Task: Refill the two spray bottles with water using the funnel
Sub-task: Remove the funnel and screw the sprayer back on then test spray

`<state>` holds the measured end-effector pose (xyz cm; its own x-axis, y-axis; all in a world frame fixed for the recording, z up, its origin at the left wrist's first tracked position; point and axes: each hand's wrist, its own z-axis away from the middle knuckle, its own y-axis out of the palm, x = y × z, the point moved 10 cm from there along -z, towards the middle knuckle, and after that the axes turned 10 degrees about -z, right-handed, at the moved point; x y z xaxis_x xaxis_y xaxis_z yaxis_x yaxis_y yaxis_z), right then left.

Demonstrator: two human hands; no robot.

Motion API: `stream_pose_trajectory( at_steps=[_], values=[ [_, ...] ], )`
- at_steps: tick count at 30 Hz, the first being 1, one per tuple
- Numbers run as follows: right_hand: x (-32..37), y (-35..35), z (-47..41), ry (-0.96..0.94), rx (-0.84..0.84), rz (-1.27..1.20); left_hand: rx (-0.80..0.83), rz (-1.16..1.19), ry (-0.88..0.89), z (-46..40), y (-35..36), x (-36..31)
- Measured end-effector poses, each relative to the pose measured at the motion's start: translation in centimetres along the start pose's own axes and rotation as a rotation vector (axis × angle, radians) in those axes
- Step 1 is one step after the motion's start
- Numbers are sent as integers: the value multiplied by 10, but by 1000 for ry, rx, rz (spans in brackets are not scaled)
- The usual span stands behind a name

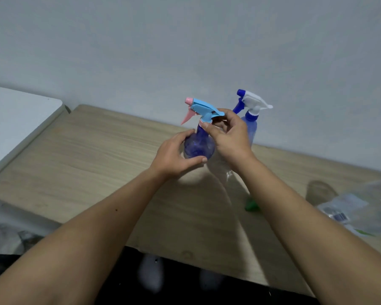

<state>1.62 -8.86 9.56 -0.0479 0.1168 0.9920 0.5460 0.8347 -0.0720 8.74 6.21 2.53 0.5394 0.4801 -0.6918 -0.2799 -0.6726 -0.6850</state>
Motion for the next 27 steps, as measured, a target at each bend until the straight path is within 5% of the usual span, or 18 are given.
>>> stream_pose_trajectory(
  at_steps=[27],
  values=[
    [-38, 18, -46, -65, 16, -58, 34, 5, 1, -46, 38, 39]
  ],
)
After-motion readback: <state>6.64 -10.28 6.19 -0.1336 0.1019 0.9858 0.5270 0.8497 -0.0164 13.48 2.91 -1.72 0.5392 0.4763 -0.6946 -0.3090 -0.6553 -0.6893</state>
